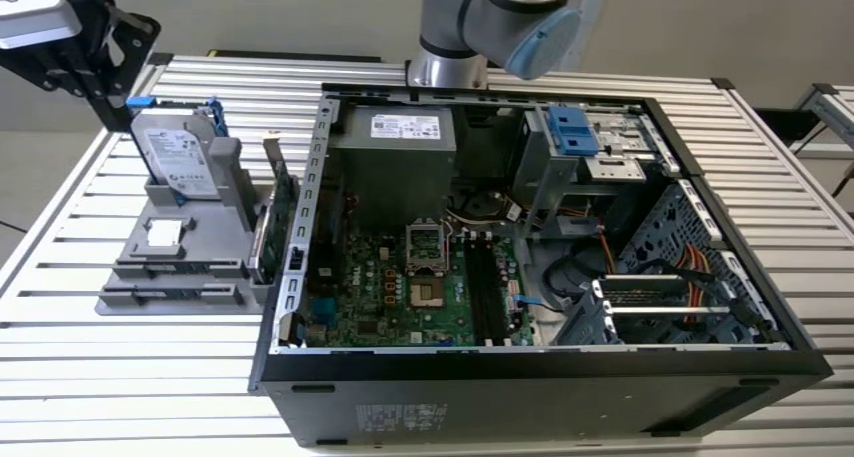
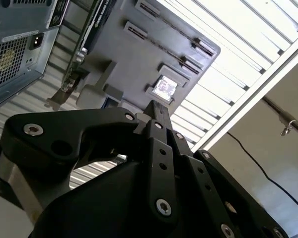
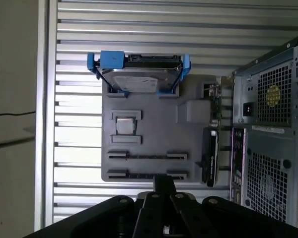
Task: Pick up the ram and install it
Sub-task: 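Reach for the ram, then pick up the ram and move it above insertion slot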
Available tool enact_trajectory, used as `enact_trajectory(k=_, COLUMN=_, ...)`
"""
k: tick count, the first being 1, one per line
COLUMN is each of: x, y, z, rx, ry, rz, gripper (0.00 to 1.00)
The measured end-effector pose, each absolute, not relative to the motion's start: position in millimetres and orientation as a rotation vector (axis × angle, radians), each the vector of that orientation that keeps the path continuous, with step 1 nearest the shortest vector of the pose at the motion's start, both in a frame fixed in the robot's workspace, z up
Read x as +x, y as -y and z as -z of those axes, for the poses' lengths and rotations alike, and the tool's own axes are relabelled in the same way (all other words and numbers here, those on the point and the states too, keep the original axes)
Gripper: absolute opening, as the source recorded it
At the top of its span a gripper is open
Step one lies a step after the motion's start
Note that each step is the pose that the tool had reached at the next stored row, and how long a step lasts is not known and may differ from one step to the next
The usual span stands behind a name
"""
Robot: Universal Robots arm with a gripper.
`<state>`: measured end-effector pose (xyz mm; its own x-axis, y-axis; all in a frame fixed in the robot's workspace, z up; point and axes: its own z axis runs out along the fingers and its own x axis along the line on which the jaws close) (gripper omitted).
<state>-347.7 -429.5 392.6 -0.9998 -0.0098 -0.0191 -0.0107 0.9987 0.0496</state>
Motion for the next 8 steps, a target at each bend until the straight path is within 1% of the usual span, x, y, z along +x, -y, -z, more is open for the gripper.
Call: enact_trajectory(k=8, x=-348.1, y=441.2, z=-392.5, rx=-0.012, ry=-3.122, rz=-0.078, gripper=0.0)
